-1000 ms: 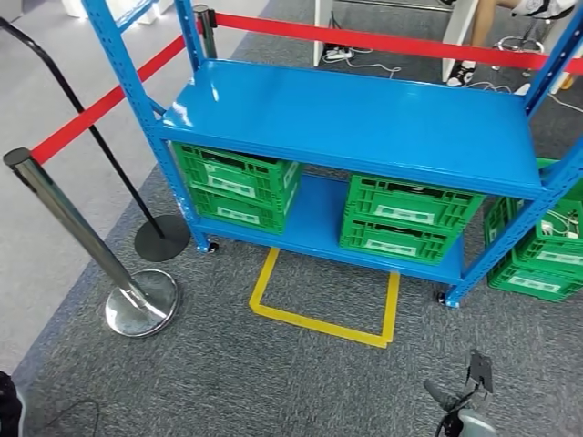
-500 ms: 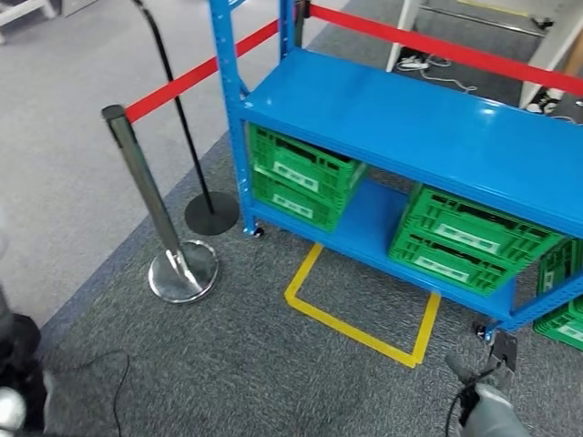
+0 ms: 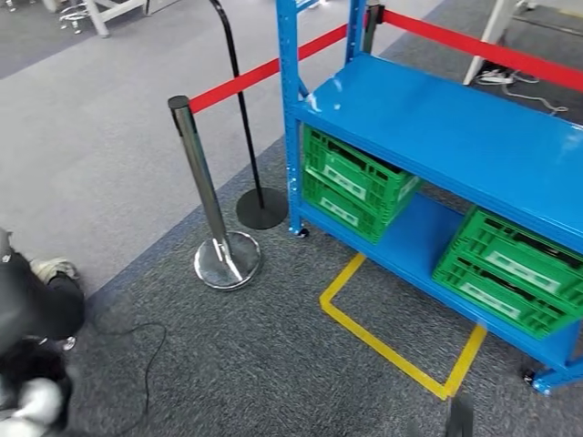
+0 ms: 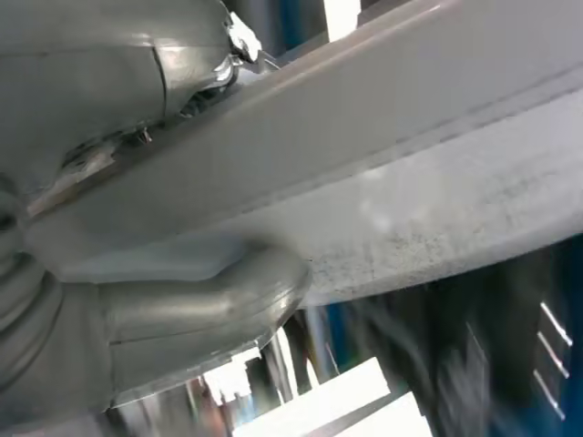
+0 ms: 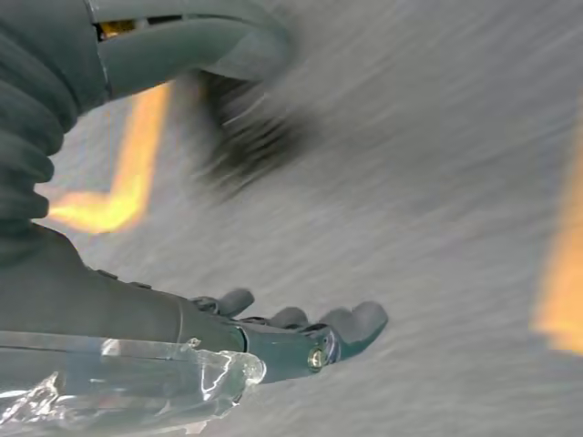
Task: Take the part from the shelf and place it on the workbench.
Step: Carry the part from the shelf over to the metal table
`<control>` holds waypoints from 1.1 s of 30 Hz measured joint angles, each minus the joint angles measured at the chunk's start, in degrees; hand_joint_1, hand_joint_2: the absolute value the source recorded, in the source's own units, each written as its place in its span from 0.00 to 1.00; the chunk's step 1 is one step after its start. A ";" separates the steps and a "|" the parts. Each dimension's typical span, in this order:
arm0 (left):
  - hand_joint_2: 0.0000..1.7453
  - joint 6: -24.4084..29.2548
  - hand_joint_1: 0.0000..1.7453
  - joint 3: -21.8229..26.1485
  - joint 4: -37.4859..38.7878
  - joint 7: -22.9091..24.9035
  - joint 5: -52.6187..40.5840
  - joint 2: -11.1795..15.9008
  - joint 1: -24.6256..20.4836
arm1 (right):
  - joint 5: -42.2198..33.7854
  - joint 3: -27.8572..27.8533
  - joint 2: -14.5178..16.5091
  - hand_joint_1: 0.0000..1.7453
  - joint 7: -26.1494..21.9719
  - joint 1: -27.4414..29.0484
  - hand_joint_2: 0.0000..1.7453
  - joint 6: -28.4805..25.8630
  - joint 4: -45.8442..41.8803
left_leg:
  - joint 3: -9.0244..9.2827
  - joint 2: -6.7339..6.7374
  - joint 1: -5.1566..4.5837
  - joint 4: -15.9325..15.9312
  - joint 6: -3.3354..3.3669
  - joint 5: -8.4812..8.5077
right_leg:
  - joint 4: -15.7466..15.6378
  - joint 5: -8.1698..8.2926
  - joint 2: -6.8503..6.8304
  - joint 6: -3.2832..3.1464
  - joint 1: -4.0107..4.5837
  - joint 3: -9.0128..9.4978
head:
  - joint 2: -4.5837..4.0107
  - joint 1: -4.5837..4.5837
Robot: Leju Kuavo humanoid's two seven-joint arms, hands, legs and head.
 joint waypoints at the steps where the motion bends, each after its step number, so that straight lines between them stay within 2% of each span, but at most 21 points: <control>1: 1.00 -1.80 1.00 2.27 -0.81 -0.98 1.53 0.06 0.98 | 0.10 -0.16 0.33 0.00 -1.03 2.81 1.00 0.11 0.34 | -1.97 1.39 -0.06 3.81 -0.17 -2.19 | 0.01 -0.07 -1.19 -0.20 0.19 -0.19 | 0.00 -0.23; 3: 1.00 -5.06 1.00 4.48 -1.75 -1.05 0.89 -0.06 2.05 | 0.39 -0.39 0.95 0.00 0.11 4.86 1.00 -0.02 0.59 | -4.83 2.32 0.01 10.20 -0.33 -4.76 | 0.02 -0.12 -2.86 -0.48 0.37 -0.61 | 0.00 -0.26; 4: 1.00 -5.26 1.00 4.70 -1.95 -0.92 0.12 -0.06 2.33 | 0.58 -0.46 1.13 0.00 1.19 4.89 1.00 -0.03 0.61 | -4.79 2.42 0.03 10.89 -0.32 -4.55 | 0.02 -0.13 -3.41 -0.57 0.37 -0.70 | 0.00 -0.28; 6: 1.00 -3.71 1.00 5.02 -2.40 -0.69 -0.50 -0.05 2.49 | 0.88 -0.66 1.44 0.00 2.91 4.76 1.00 -0.01 0.60 | -1.25 3.26 0.00 6.01 -0.07 -1.90 | 0.02 -0.18 -4.43 -0.64 0.38 -0.57 | 0.00 -0.30; 8: 1.00 -2.58 1.00 5.42 -3.05 -0.56 -0.47 -0.02 2.44 | 1.07 -0.85 1.72 0.00 3.71 4.86 1.00 0.01 0.57 | 3.67 5.97 -0.33 -1.46 0.46 0.32 | 0.12 -0.41 -5.31 -0.41 0.63 -0.35 | 0.00 -0.39; 9: 1.00 -2.36 1.00 5.52 -3.28 -0.52 -0.36 0.00 2.46 | 1.14 -0.94 1.83 0.00 3.92 4.97 1.00 0.03 0.56 | 5.04 6.86 -0.51 -3.74 0.74 0.70 | 0.16 -0.53 -5.78 -0.17 0.80 -0.23 | 0.00 -0.40; 10: 1.00 -2.12 1.00 5.60 -3.45 -0.51 -0.14 0.03 2.58 | 1.25 -1.03 1.92 0.00 4.16 5.04 1.00 0.06 0.55 | 5.63 7.19 -0.66 -4.81 1.00 0.73 | 0.13 -0.63 -6.32 0.09 0.93 -0.09 | 0.00 -0.44; 12: 1.00 -1.43 1.00 5.87 -3.76 -0.48 0.66 0.17 3.17 | 1.72 -1.19 2.07 0.00 4.81 5.08 1.00 0.27 0.53 | 5.56 5.77 -0.59 -5.30 1.59 0.88 | -0.04 -0.81 -7.30 0.65 0.94 0.19 | 0.00 -0.45; 14: 1.00 -0.50 1.00 6.32 -4.13 -0.67 1.59 0.34 3.86 | 2.63 -1.26 2.13 0.00 5.33 5.09 1.00 0.73 0.52 | 5.63 4.47 -0.28 -5.59 2.22 1.17 | 1.77 -2.36 -5.40 1.20 0.77 -0.45 | 0.00 -0.23; 16: 1.00 0.32 1.00 6.88 -4.45 -1.22 2.48 0.40 4.84 | 3.78 -1.32 2.13 0.00 5.48 5.30 1.00 1.30 0.52 | 5.62 3.18 -0.10 -5.67 2.63 1.35 | 8.04 -5.87 -2.06 1.52 0.63 -3.14 | 0.00 0.14; 18: 1.00 0.75 1.00 7.54 -4.76 -1.83 3.23 0.42 6.22 | 4.67 -1.40 2.10 0.00 5.49 5.63 1.00 1.76 0.52 | 5.52 1.66 -0.10 -5.64 2.81 1.43 | 14.74 -8.38 -0.79 1.60 0.62 -6.31 | 0.00 0.27; 19: 1.00 0.83 1.00 7.85 -4.95 -2.04 3.44 0.42 6.82 | 4.93 -1.47 2.09 0.00 5.48 5.77 1.00 1.90 0.52 | 5.50 0.81 -0.11 -5.62 2.81 1.46 | 15.77 -8.18 -0.61 1.59 0.63 -6.90 | 0.00 0.29; 20: 1.00 0.86 1.00 8.11 -5.09 -2.14 3.56 0.43 7.25 | 5.06 -1.53 2.07 0.00 5.48 5.86 1.00 1.97 0.52 | 5.52 -0.08 -0.09 -5.61 2.77 1.51 | 14.57 -6.88 -0.44 1.53 0.62 -6.42 | 0.00 0.28; 21: 1.00 0.88 1.00 8.32 -5.22 -2.17 3.61 0.43 7.54 | 5.15 -1.58 2.05 0.00 5.46 5.89 1.00 2.01 0.52 | 5.54 -0.98 -0.06 -5.58 2.68 1.57 | 11.35 -4.84 -0.02 1.43 0.57 -4.94 | 0.00 0.29; 23: 1.00 0.96 1.00 8.65 -5.51 -2.21 3.62 0.43 7.93 | 5.29 -1.63 1.99 0.00 5.44 5.88 1.00 2.08 0.51 | 5.45 -2.67 -0.05 -5.38 2.30 1.70 | 3.68 -1.70 2.59 1.21 0.27 -1.40 | 0.00 0.27; 25: 1.00 1.36 1.00 8.96 -5.92 -2.45 3.64 0.42 8.34 | 5.85 -1.63 1.93 0.00 5.22 5.84 1.00 2.30 0.49 | 5.12 -3.93 0.00 -5.25 1.67 1.91 | 0.17 -0.95 4.20 0.90 0.21 0.32 | 0.00 0.22; 27: 1.00 2.21 1.00 9.68 -6.74 -2.99 4.10 0.32 9.67 | 7.13 -1.59 1.85 0.00 4.65 5.82 1.00 2.85 0.45 | 4.81 -4.87 0.23 -5.38 0.96 2.25 | -0.03 -0.71 3.17 0.27 0.39 0.64 | 0.00 0.21; 28: 1.00 2.79 1.00 10.30 -7.42 -3.27 4.60 0.26 10.76 | 7.96 -1.53 1.75 0.00 4.23 5.84 1.00 3.24 0.43 | 4.60 -4.38 0.23 -5.16 0.68 2.07 | -0.14 -0.53 2.61 -0.10 0.40 0.78 | 0.00 0.19; 30: 1.00 3.94 1.00 11.88 -9.25 -3.59 6.01 0.16 13.00 | 9.86 -1.18 1.49 0.00 3.31 6.10 1.00 4.18 0.43 | 3.01 -1.46 0.09 -1.84 0.21 -0.27 | -0.44 -0.20 1.22 -0.78 0.26 0.76 | 0.00 -0.13; 31: 1.00 4.43 1.00 12.81 -10.28 -3.66 6.69 0.09 14.07 | 10.87 -0.91 1.30 0.00 2.90 6.34 1.00 4.65 0.43 | 1.49 0.34 0.03 1.50 0.00 -2.28 | -0.47 -0.19 0.46 -0.96 0.34 0.74 | 0.00 -0.28; 33: 1.00 5.05 1.00 14.78 -12.32 -3.71 7.58 -0.26 16.31 | 13.02 -0.27 0.82 0.00 2.24 6.88 1.00 5.60 0.44 | -1.82 1.84 0.16 8.64 -0.33 -5.62 | -0.47 -0.29 -1.28 -1.16 0.45 0.66 | 0.00 -0.41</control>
